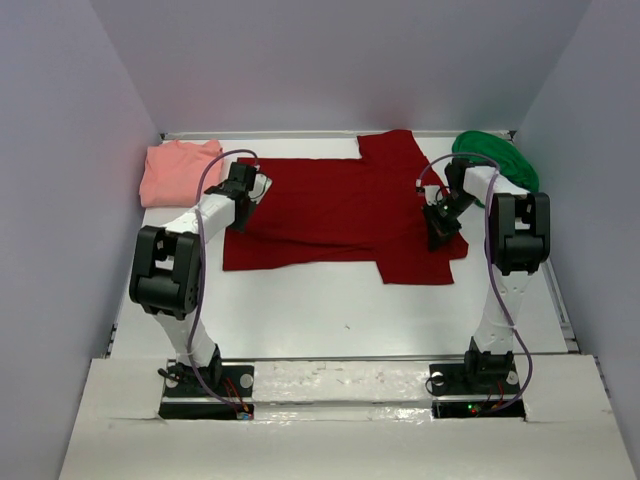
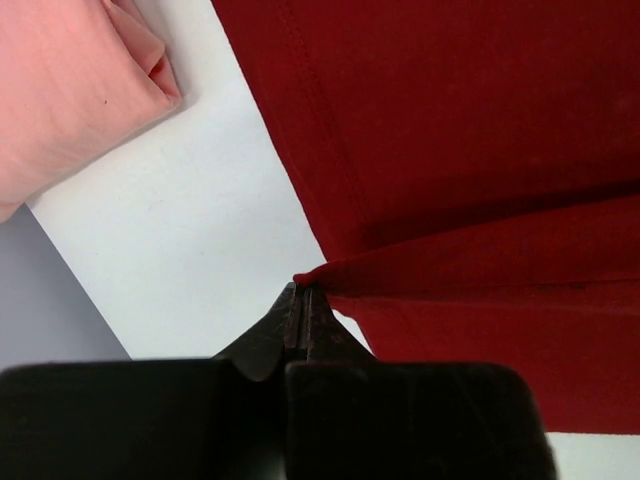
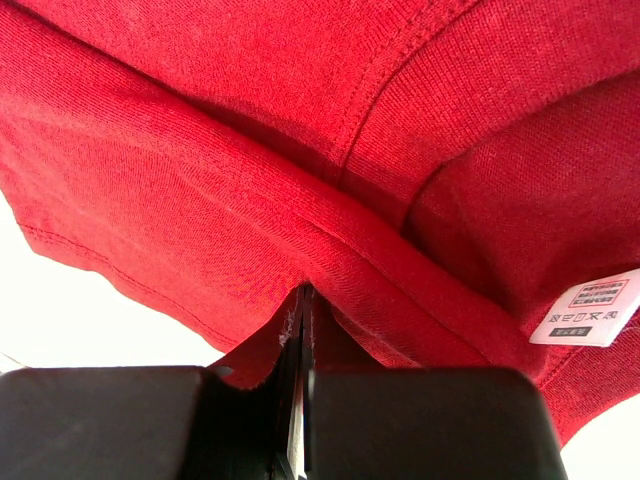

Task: Fold and stack the t-shirts
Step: Fold the flattened tshirt in 1/3 of the way

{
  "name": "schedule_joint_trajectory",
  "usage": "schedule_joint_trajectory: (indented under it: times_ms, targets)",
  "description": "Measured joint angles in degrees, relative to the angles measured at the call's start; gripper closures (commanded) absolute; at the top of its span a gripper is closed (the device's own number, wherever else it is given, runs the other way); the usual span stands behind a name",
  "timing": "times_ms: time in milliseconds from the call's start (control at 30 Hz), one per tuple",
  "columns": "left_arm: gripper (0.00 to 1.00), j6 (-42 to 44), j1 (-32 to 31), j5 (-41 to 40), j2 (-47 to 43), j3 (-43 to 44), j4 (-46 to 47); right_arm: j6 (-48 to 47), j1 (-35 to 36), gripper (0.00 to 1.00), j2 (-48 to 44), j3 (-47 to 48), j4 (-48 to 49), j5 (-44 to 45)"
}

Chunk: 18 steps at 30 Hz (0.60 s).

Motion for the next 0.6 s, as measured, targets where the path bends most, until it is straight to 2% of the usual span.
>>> schedule_joint_trajectory:
  times_ms: [600]
  targets:
    - [1.00, 2.93, -2.38, -7.15, 3.74, 1.03, 4.55, 1.79, 0.35, 1.00, 0.35, 0.50, -0.17, 1.62]
